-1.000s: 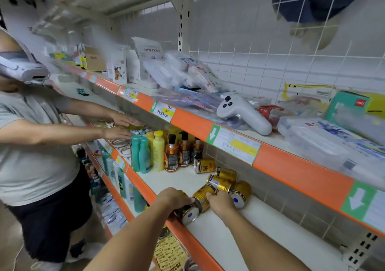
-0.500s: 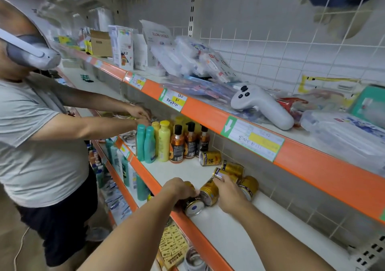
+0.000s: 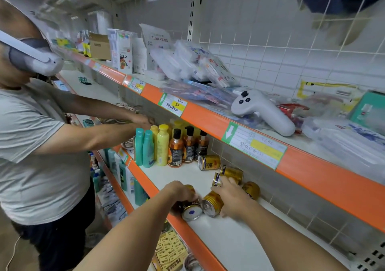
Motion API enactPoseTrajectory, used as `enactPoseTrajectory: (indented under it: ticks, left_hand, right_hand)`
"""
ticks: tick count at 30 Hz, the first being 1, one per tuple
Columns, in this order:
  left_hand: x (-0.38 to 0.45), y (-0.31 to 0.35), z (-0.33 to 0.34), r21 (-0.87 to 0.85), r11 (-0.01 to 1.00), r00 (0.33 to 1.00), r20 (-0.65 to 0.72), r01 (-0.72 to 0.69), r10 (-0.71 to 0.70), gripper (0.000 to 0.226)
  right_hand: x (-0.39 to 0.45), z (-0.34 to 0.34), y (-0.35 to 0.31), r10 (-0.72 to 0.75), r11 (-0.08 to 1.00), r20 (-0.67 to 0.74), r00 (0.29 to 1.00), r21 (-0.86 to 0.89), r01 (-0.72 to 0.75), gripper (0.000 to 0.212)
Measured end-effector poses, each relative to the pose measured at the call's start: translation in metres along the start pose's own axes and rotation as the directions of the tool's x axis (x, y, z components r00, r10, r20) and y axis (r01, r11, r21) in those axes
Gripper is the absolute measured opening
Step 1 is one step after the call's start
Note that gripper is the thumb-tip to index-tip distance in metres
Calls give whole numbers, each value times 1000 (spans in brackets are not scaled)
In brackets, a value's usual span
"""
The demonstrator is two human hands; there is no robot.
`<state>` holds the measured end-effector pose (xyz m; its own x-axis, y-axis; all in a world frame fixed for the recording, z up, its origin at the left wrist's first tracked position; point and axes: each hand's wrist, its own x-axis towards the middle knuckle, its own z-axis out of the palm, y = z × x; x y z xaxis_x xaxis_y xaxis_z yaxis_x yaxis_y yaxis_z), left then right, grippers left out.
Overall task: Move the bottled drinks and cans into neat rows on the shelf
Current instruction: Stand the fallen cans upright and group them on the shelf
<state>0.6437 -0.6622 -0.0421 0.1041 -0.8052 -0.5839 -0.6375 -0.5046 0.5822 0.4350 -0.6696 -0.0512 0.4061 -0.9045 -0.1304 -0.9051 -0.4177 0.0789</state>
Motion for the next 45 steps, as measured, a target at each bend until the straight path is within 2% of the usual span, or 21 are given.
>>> enactPoseTrajectory:
  ticks: [2, 4, 10, 12, 15, 18, 20, 23, 26, 29, 32, 36, 41, 45]
  left_hand:
    - [0, 1, -4, -34, 997, 997, 37, 64, -63, 46]
    - [-1, 1, -7, -60, 996, 997, 52, 61, -58, 50]
    - [5, -1, -14, -103, 994, 994, 108, 30, -19, 54]
    - [7, -1, -14, -107, 994, 991, 132, 26, -11, 59]
    - [11, 0, -7, -108, 994, 985, 170, 32, -13, 62]
    - [15, 3, -5, -104, 994, 982, 190, 29, -9, 53]
    - [17, 5, -9, -64, 998, 982, 188, -4, 15, 47]
    - [18, 8, -15, 12, 999, 982, 182, -50, 47, 41]
    - [18, 13, -19, 129, 989, 977, 207, -76, 48, 48]
    - [18, 22, -20, 293, 951, 973, 229, -101, 33, 57]
    - [17, 33, -16, 384, 915, 971, 236, -121, 29, 59]
    - [17, 41, -10, 438, 894, 971, 240, -95, -15, 76]
    - [20, 44, -4, 435, 899, 965, 254, -53, -67, 73]
    - [23, 38, -7, 396, 916, 963, 265, -58, -54, 72]
  right_hand:
    - [-2, -6, 1, -31, 998, -6, 999, -56, 31, 71]
    - [-3, -12, 1, -69, 995, -17, 997, -71, 67, 53]
    - [0, -21, -5, -121, 976, 0, 993, -180, 119, 44]
    - [-1, -19, -4, -79, 988, 39, 996, -133, 84, 46]
    - [-1, -19, -2, -46, 995, 100, 994, -87, 54, 61]
    - [3, -20, -1, -103, 979, 140, 985, -158, 125, 77]
    - [3, -19, 0, -114, 975, 140, 984, -172, 137, 80]
    - [1, -20, -1, -71, 988, 181, 981, -122, 94, 72]
    - [2, -27, -4, -15, 998, 272, 962, -48, 30, 59]
    - [3, -32, -7, 0, 998, 317, 948, -56, 19, 60]
    - [2, -32, -11, 15, 999, 325, 946, -50, 1, 60]
    - [1, -29, -13, 45, 999, 327, 944, -12, -44, 58]
    - [1, -29, -16, 73, 997, 331, 941, -38, -64, 54]
    - [3, -27, -16, 92, 996, 348, 933, -51, -79, 57]
